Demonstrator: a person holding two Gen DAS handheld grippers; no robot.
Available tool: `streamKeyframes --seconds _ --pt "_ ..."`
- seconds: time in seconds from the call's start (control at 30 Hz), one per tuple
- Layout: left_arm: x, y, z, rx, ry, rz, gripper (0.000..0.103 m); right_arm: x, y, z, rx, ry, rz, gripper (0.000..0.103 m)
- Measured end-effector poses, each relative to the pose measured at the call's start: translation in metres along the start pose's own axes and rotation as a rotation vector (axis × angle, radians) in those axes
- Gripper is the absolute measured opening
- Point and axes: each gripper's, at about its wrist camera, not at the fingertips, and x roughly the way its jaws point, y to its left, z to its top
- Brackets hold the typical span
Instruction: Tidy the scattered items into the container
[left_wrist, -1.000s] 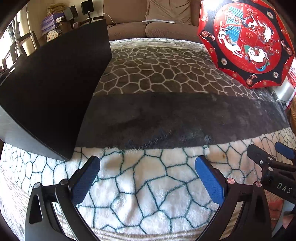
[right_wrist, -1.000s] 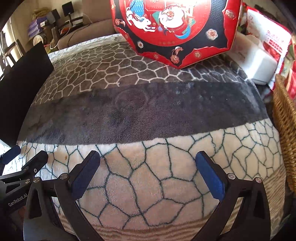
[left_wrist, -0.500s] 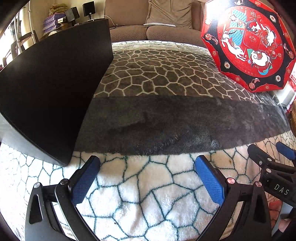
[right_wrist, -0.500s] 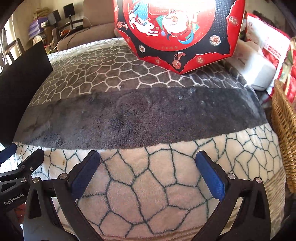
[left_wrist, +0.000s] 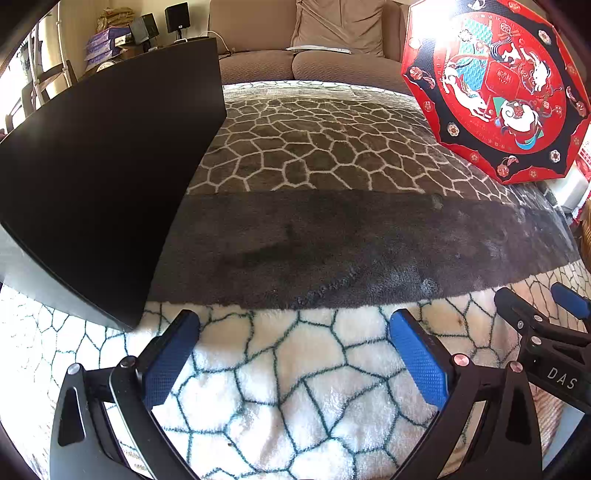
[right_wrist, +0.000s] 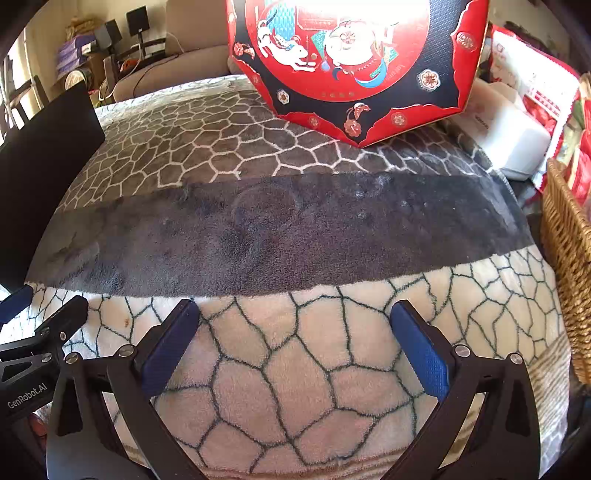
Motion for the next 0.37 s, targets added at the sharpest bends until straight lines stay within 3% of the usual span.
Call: streamKeyframes --seconds 0.37 --pt "-0.0003 0.0023 -0.0006 -0.01 -0.005 -0.012 0.103 -0.0001 0.0002 -0.0001 0.0 0.0 0.0 0.103"
